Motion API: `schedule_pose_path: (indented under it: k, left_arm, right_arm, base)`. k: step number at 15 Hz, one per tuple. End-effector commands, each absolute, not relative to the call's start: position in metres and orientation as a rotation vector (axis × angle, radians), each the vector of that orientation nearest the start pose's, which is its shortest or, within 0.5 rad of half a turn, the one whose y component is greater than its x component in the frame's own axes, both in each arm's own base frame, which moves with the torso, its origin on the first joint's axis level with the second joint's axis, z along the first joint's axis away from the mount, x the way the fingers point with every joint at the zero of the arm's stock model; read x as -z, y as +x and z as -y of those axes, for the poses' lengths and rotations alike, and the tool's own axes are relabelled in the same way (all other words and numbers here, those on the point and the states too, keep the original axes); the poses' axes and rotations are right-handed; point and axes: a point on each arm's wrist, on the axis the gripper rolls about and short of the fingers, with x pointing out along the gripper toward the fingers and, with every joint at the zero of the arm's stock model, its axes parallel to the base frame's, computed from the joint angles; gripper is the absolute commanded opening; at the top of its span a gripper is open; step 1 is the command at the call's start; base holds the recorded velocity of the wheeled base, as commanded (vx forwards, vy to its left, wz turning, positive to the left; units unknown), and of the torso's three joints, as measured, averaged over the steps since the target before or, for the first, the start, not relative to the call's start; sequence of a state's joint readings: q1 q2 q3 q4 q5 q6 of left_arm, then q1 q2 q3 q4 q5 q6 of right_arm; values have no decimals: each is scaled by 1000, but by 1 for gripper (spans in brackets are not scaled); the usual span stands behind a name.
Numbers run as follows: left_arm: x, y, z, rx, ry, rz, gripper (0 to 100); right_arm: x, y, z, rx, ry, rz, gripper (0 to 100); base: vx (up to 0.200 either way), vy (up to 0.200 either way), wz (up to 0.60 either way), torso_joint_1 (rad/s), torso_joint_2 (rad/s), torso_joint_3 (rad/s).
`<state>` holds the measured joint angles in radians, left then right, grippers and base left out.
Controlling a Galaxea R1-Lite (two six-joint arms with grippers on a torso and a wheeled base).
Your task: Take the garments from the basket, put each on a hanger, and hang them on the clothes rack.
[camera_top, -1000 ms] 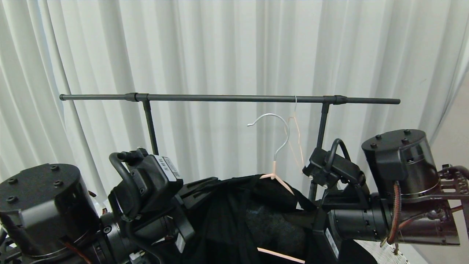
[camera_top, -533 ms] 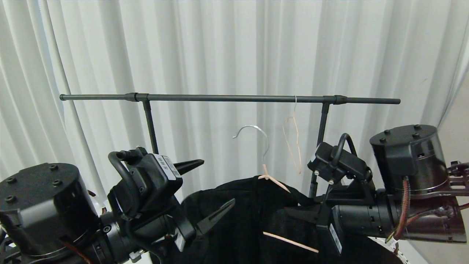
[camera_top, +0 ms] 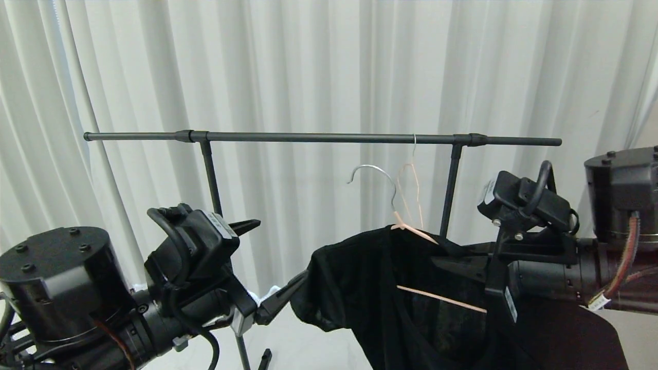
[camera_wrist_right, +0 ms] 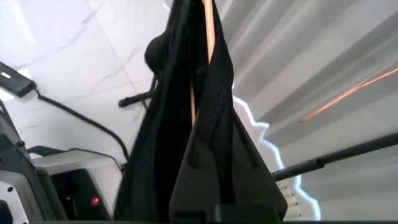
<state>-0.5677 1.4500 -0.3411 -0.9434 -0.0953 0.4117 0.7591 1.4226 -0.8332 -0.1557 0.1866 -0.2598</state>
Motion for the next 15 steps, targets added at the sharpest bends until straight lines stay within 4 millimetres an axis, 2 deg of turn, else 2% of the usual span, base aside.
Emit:
schedule_pose_path:
  k: [1, 4, 7, 11, 12, 15]
  left_arm:
    - [-135, 192, 104, 628, 450, -148, 100]
    - [-117, 208, 100, 602, 456, -228, 100]
    - [-97, 223, 107, 691, 439, -231, 100]
    - [-78, 238, 107, 676, 431, -237, 100]
    - [-77, 239, 106, 672, 432, -239, 0]
    - [-77, 239, 102, 654, 432, -242, 0]
  right_arm:
    - [-230, 161, -157, -987, -355, -260, 0]
    - [-236, 154, -150, -1007, -344, -225, 0]
    - [-243, 144, -147, -1062, -332, -182, 0]
    - [-245, 140, -147, -1078, -331, -168, 0]
    - [-246, 139, -148, -1082, -331, -166, 0]
    - [-245, 139, -148, -1083, -331, -168, 0]
  base:
    - [0, 0, 0, 0, 0, 0]
    - [0, 0, 0, 0, 0, 0]
    - [0, 0, 0, 0, 0, 0]
    - [0, 0, 0, 0, 0, 0]
    - [0, 0, 0, 0, 0, 0]
    - [0, 0, 0, 0, 0, 0]
